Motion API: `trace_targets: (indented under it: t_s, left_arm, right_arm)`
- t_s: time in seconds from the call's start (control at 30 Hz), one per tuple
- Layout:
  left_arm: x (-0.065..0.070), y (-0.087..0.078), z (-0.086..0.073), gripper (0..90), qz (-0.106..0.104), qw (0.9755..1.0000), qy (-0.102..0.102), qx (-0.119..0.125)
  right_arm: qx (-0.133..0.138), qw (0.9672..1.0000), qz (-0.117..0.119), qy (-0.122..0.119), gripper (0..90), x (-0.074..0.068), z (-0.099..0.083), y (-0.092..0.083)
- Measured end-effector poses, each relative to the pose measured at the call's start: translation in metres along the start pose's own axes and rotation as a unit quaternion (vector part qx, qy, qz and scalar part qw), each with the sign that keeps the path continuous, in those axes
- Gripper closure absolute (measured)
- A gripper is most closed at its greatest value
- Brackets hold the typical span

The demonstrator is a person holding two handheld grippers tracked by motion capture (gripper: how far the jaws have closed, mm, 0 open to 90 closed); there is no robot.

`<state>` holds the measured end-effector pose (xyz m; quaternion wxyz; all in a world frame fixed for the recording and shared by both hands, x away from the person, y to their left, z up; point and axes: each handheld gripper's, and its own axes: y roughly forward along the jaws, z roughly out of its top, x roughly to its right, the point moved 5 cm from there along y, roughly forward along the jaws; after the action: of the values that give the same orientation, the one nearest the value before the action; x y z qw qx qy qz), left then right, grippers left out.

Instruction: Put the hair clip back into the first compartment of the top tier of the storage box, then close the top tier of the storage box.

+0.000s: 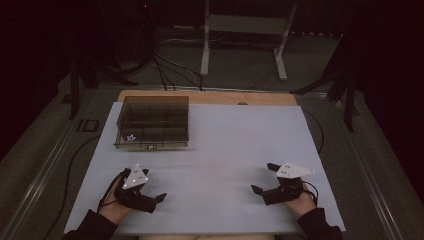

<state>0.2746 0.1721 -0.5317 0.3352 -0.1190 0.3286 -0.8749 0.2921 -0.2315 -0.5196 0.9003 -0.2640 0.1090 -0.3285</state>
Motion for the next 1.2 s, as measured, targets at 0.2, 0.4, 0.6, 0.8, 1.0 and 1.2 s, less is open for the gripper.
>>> trace_targets:
  t_s: [0.2, 0.4, 0.6, 0.8, 1.0, 1.2]
  left_arm:
    - [0.0013, 0.0009, 0.0000, 0.0, -0.002, 1.0000, 0.005, -0.004]
    - [0.0021, 0.0021, -0.0003, 0.0, -0.005, 0.9999, 0.006, -0.006]
    - [0.0028, 0.0024, -0.0003, 0.0, -0.007, 0.9999, 0.007, -0.007]
    - [0.0035, 0.0018, 0.0007, 0.0, -0.009, 0.9999, 0.008, -0.003]
    - [0.0027, -0.0014, 0.0025, 0.0, -0.020, 0.9998, -0.005, -0.005]
    - [0.0080, -0.0024, 0.0049, 0.0, -0.042, 0.9991, 0.002, -0.006]
  right_arm:
    - [-0.005, 0.9999, 0.002, -0.010, 2.9, -0.0044, -0.0028, 0.0024]
    - [-0.006, 0.9999, 0.007, -0.008, 2.9, -0.0032, -0.0036, 0.0071]
    - [-0.009, 0.9999, 0.009, -0.011, 2.9, -0.0046, -0.0039, 0.0085]
    - [-0.008, 0.9999, 0.009, -0.010, 2.8, -0.0045, -0.0038, 0.0081]
    - [-0.006, 0.9999, 0.010, -0.009, 2.9, -0.0043, -0.0033, 0.0075]
    - [-0.007, 0.9999, 0.012, -0.009, 2.9, -0.0047, -0.0035, 0.0081]
